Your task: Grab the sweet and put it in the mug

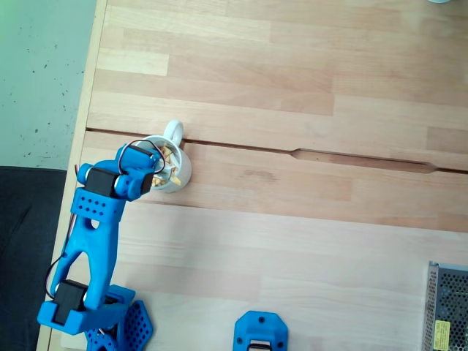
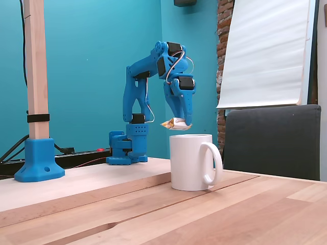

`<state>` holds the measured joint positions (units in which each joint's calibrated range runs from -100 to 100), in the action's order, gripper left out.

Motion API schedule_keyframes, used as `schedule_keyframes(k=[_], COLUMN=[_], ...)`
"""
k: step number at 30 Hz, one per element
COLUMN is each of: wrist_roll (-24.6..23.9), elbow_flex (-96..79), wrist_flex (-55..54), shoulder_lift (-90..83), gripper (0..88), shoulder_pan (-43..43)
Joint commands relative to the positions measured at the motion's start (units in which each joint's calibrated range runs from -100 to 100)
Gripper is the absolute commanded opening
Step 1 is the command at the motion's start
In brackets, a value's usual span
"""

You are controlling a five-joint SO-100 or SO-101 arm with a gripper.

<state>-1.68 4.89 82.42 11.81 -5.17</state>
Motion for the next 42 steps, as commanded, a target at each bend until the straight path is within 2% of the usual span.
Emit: schedule_keyframes(k=[1, 6, 16, 20, 23, 27, 30, 34, 39, 42], wrist_roll=[-0.05, -0.39, -0.63, -0.63, -0.63, -0.63, -0.63, -0.15, -0.1, -0.1], elbow_flex=[0.2, -0.6, -0.69, -0.69, -0.69, -0.69, -0.69, -0.69, -3.01, -7.21], wrist_flex=[-1.62, -2.51, -2.51, -2.42, -2.34, -2.26, -2.26, -1.54, -1.46, -1.54], shoulder_lift=[-3.98, -3.98, -4.06, -4.06, -4.06, -4.06, -4.15, -5.44, -10.43, -14.99], gripper=[0.0, 5.0, 35.9, 43.1, 44.5, 41.9, 36.3, 22.5, 0.0, 0.0], shoulder_pan=[0.52, 0.52, 0.45, 0.38, 0.23, 0.23, 0.3, 0.45, 0.38, 0.45])
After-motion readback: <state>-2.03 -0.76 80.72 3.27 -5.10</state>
